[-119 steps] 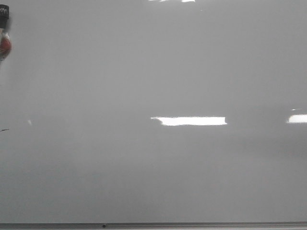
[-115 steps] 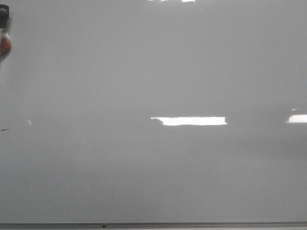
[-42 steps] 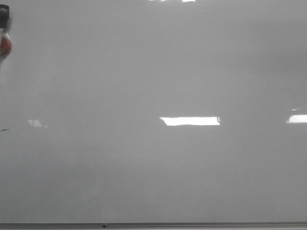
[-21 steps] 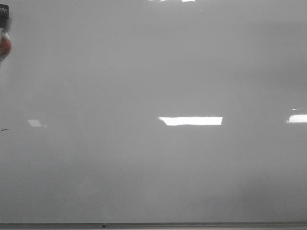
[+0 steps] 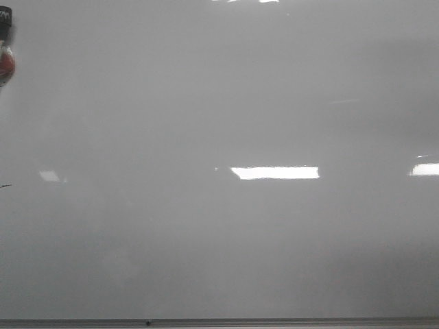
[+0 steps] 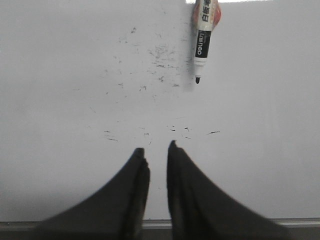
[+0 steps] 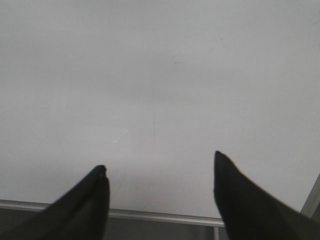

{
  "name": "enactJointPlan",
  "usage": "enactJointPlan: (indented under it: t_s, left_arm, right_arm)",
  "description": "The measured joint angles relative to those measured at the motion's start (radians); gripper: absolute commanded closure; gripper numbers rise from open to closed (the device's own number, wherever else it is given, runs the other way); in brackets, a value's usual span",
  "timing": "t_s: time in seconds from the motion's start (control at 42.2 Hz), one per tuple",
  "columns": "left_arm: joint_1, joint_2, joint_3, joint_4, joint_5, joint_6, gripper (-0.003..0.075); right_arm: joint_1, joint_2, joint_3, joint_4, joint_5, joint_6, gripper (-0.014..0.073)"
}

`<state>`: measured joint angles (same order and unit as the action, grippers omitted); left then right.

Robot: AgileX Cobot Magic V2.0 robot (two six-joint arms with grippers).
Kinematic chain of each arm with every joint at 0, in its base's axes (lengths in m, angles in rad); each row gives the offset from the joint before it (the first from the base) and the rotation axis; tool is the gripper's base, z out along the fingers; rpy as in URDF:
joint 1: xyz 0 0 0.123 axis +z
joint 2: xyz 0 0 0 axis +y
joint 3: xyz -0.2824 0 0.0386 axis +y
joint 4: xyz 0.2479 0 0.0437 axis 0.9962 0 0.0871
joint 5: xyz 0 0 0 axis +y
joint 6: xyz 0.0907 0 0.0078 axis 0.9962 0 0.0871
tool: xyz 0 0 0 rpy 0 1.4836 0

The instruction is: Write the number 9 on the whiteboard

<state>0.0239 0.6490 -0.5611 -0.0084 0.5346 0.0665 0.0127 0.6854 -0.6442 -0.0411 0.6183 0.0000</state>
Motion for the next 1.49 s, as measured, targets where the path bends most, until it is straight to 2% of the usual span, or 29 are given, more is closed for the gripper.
enactJointPlan:
  t_s: [0.047, 0.119, 0.379, 0.711, 1.019, 1.138, 1.375, 1.493]
  left_arm:
    - [-0.001, 0.019, 0.000, -0.012, -0.017, 0.000, 0.0225]
    - [-0.009, 0.052, 0.000, -0.025, -0.051, 0.000, 0.0182]
    - [-0.139, 0.303, -0.106, -0.041, -0.128, 0.000, 0.0185]
    - [-0.152, 0.601, -0.254, 0.008, -0.187, 0.000, 0.0185]
    - [-0.152, 0.772, -0.342, 0.066, -0.248, 0.000, 0.0188]
    - [-0.152, 0.800, -0.345, 0.068, -0.279, 0.000, 0.0258]
    - [-0.152, 0.827, -0.346, 0.071, -0.299, 0.000, 0.0539]
    - [-0.152, 0.831, -0.346, 0.072, -0.306, 0.000, 0.0641]
  right_arm:
    - [0.000, 0.000, 0.000, 0.004, 0.002, 0.000, 0.0024]
    - [0.000, 0.000, 0.000, 0.009, 0.002, 0.000, 0.0024]
    - [0.000, 0.000, 0.000, 0.011, 0.002, 0.000, 0.0024]
    - [0.000, 0.000, 0.000, 0.013, 0.002, 0.000, 0.0024]
    - [0.000, 0.000, 0.000, 0.013, 0.008, 0.000, 0.0024]
    - [0.000, 0.000, 0.000, 0.015, 0.008, 0.000, 0.0024]
    - [0.000, 0.000, 0.000, 0.015, 0.009, 0.000, 0.0024]
    - [0.000, 0.000, 0.000, 0.015, 0.009, 0.000, 0.0024]
